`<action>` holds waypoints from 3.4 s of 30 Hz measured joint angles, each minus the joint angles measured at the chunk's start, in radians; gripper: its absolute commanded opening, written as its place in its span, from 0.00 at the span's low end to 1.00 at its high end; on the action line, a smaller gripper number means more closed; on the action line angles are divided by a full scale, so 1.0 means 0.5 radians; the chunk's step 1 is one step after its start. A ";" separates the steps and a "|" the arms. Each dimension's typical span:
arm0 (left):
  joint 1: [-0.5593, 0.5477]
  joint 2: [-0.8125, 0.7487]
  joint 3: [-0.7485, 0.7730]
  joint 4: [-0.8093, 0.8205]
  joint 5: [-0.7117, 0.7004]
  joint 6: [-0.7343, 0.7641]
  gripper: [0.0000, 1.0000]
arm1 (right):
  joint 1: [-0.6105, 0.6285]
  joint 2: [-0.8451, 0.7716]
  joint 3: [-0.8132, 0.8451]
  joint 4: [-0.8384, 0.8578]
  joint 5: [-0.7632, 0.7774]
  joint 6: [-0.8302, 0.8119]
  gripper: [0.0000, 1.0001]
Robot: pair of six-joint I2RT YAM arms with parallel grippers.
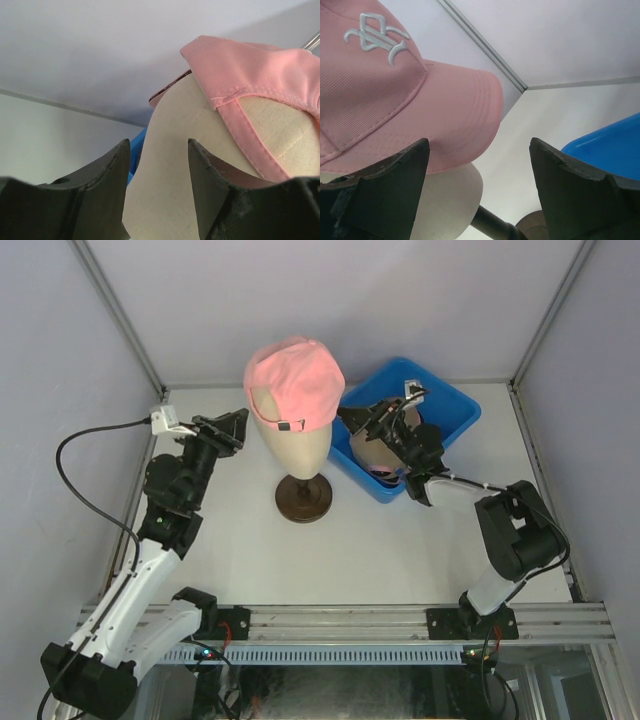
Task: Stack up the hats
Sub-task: Place the hat on the hat stand.
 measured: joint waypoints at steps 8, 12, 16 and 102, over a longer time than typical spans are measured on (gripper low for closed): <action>0.000 -0.250 -0.050 -0.140 -0.153 0.011 0.58 | 0.000 -0.149 -0.061 -0.053 0.014 0.000 0.81; 0.000 -0.410 -0.075 -0.179 -0.220 0.008 0.62 | -0.001 -0.225 -0.086 -0.111 0.034 0.000 0.81; 0.000 -0.500 -0.069 -0.188 -0.221 -0.004 0.67 | -0.010 -0.352 -0.122 -0.238 0.061 0.002 0.81; 0.003 0.410 -0.534 0.658 -0.086 -0.179 0.68 | 0.876 -0.156 2.283 -2.894 1.052 -1.356 0.00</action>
